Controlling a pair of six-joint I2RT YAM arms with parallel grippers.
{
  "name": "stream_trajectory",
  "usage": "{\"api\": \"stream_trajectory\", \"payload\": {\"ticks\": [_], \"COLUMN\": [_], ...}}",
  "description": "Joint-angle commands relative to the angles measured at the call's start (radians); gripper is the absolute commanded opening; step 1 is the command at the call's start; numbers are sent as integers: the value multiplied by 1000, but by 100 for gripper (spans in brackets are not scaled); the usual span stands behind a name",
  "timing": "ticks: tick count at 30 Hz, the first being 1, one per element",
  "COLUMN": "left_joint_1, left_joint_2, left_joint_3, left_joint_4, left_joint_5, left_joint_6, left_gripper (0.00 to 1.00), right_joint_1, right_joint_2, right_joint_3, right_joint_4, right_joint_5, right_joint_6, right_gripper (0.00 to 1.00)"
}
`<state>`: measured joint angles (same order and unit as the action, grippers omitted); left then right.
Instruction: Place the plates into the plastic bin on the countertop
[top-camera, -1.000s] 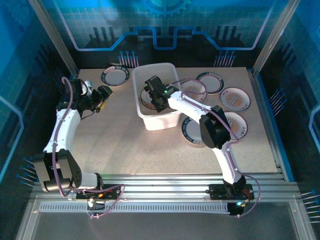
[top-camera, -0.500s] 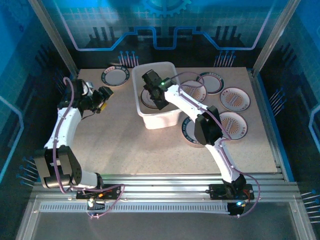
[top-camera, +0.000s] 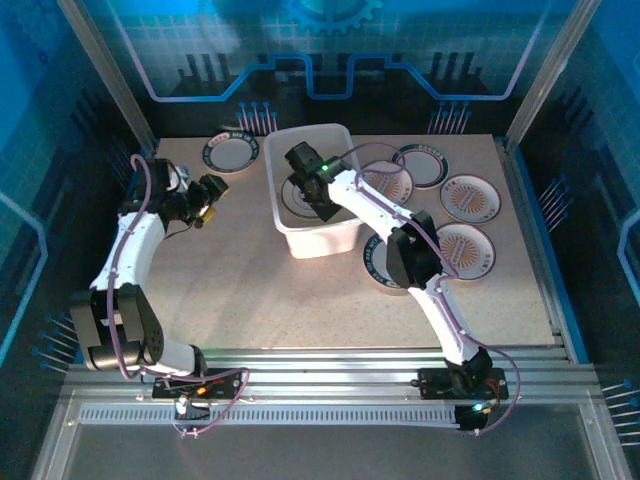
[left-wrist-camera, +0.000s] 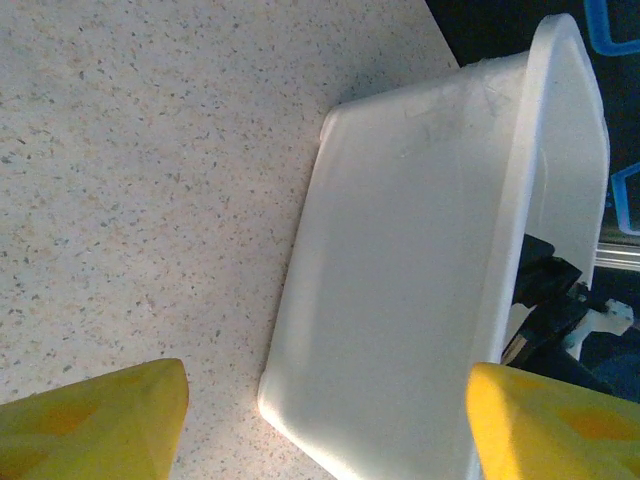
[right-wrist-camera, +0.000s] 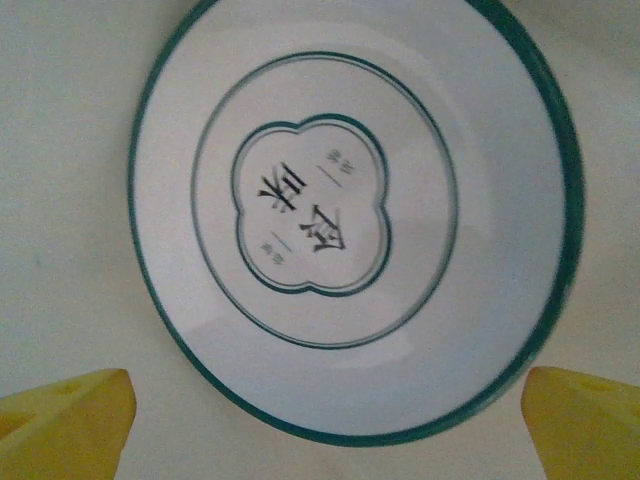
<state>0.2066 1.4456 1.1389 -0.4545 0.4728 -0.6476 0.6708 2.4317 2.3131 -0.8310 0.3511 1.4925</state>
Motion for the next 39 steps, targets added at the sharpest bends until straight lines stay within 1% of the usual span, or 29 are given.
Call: {"api": "stream_trajectory", "payload": {"ticks": [1,5,11,15,17,20,24,29,35,39], "left_joint_1": [-5,-1,-1,0,-1,0,-1,-1,-1,-3], "left_joint_2": [14,36,86,177,233,327,464,603,739,795], "left_joint_3": [65,95,109,145,172,225,334,419,511,548], "left_joint_4": [-27,-33,42,110,150,205,222,269,290,338], "left_joint_5": [-31,-71,-126,-145,-132,-124,-130,-152,-151,-148], "left_joint_6": [20,2,-71,-125,-153,-186,-208,-245,-263,-278], "left_gripper": [74,75,75,74,74,74,74,73,72,72], "right_joint_1": [0,5,0,-21,-37,-75,-128,-174,-216,-225], "right_joint_2": [-114,-232,-423,-550,-619,-716,-822,-907,-944,-935], "right_joint_3": [-17,-105,-370,-520,-601,-726,-849,-912,-963,-966], "right_joint_4": [128,251,511,610,663,715,740,698,684,671], "right_joint_5": [48,20,-98,-201,-246,-302,-347,-358,-364,-368], "right_joint_6": [-176,-306,-475,-573,-613,-622,-637,-675,-658,-654], "right_gripper": [100,100,100,100,100,100,97,89,79,75]}}
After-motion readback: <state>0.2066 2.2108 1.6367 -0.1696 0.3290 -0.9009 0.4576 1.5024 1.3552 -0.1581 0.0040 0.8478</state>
